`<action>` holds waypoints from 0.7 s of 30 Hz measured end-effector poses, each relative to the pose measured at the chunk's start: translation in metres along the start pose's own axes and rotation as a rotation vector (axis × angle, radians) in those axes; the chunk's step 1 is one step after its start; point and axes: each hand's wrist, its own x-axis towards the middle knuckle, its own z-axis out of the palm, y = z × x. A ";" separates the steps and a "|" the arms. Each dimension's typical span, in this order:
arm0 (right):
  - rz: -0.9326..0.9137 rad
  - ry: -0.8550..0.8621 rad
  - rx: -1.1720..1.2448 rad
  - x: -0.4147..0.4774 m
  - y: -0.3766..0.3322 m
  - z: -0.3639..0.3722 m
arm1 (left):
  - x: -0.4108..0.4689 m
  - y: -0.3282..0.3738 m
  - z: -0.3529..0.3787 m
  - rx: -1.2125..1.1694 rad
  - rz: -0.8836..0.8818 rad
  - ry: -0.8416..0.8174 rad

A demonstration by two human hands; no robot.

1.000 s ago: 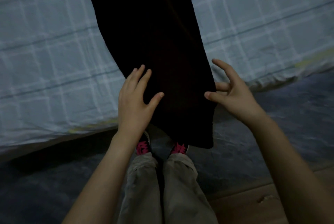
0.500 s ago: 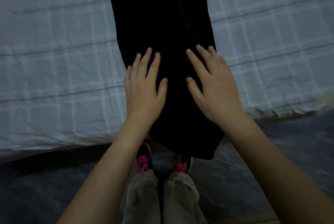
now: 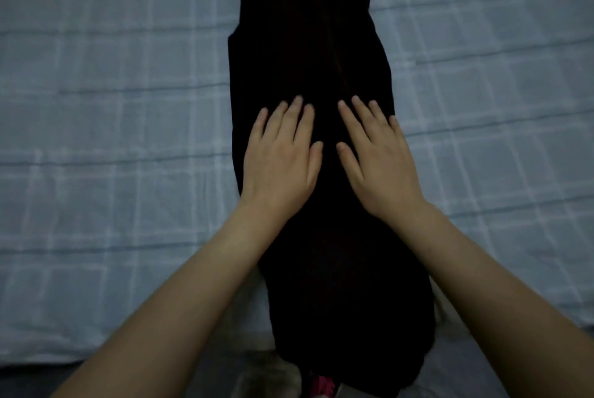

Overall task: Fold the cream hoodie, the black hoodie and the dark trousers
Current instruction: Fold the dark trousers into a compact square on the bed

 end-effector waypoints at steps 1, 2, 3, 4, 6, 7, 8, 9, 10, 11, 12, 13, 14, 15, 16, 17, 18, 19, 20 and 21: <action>0.017 -0.002 0.014 0.017 0.003 0.002 | 0.018 -0.009 0.005 0.010 0.014 -0.025; 0.036 -0.003 0.030 0.031 0.008 0.005 | 0.031 -0.020 0.012 0.021 0.011 -0.052; 0.049 -0.007 0.039 0.044 0.014 0.008 | 0.041 -0.030 0.019 0.027 0.003 -0.082; 0.058 -0.023 0.034 0.051 0.019 0.011 | 0.044 -0.040 0.027 0.031 -0.007 -0.108; 0.074 -0.082 -0.010 0.057 0.027 0.015 | 0.039 -0.049 0.035 0.026 -0.016 -0.133; 0.081 -0.107 -0.026 0.057 0.028 0.016 | 0.035 -0.049 0.035 0.015 -0.024 -0.146; 0.091 -0.119 -0.027 0.057 0.027 0.016 | 0.034 -0.047 0.032 0.007 -0.034 -0.167; 0.103 -0.123 -0.011 0.059 0.025 0.013 | 0.037 -0.044 0.026 0.004 -0.044 -0.182; 0.111 -0.118 0.019 0.065 0.022 0.008 | 0.044 -0.042 0.018 0.001 -0.048 -0.178; 0.110 -0.100 0.052 0.073 0.018 0.003 | 0.057 -0.043 0.009 -0.022 -0.038 -0.143; 0.102 -0.073 0.080 0.086 0.015 -0.002 | 0.073 -0.047 0.002 -0.058 -0.015 -0.059; 0.091 -0.042 0.099 0.100 0.011 -0.006 | 0.092 -0.053 -0.004 -0.100 0.010 0.039; 0.076 -0.012 0.109 0.118 0.008 -0.009 | 0.113 -0.060 -0.008 -0.123 0.025 0.118; 0.056 0.014 0.109 0.137 0.005 -0.010 | 0.136 -0.068 -0.010 -0.119 0.024 0.153; 0.034 0.035 0.103 0.158 0.003 -0.009 | 0.160 -0.074 -0.008 -0.102 0.017 0.148; 0.012 0.050 0.095 0.182 0.003 -0.007 | 0.185 -0.079 -0.003 -0.074 0.013 0.111; -0.013 0.059 0.079 0.207 0.004 -0.004 | 0.209 -0.083 0.005 -0.037 0.010 0.057; -0.040 0.064 0.045 0.232 0.008 0.001 | 0.231 -0.086 0.014 0.009 0.009 0.000; -0.061 0.060 -0.005 0.255 0.015 0.006 | 0.248 -0.091 0.025 0.052 0.007 -0.053; -0.065 0.041 -0.052 0.276 0.023 0.012 | 0.260 -0.099 0.036 0.083 -0.005 -0.094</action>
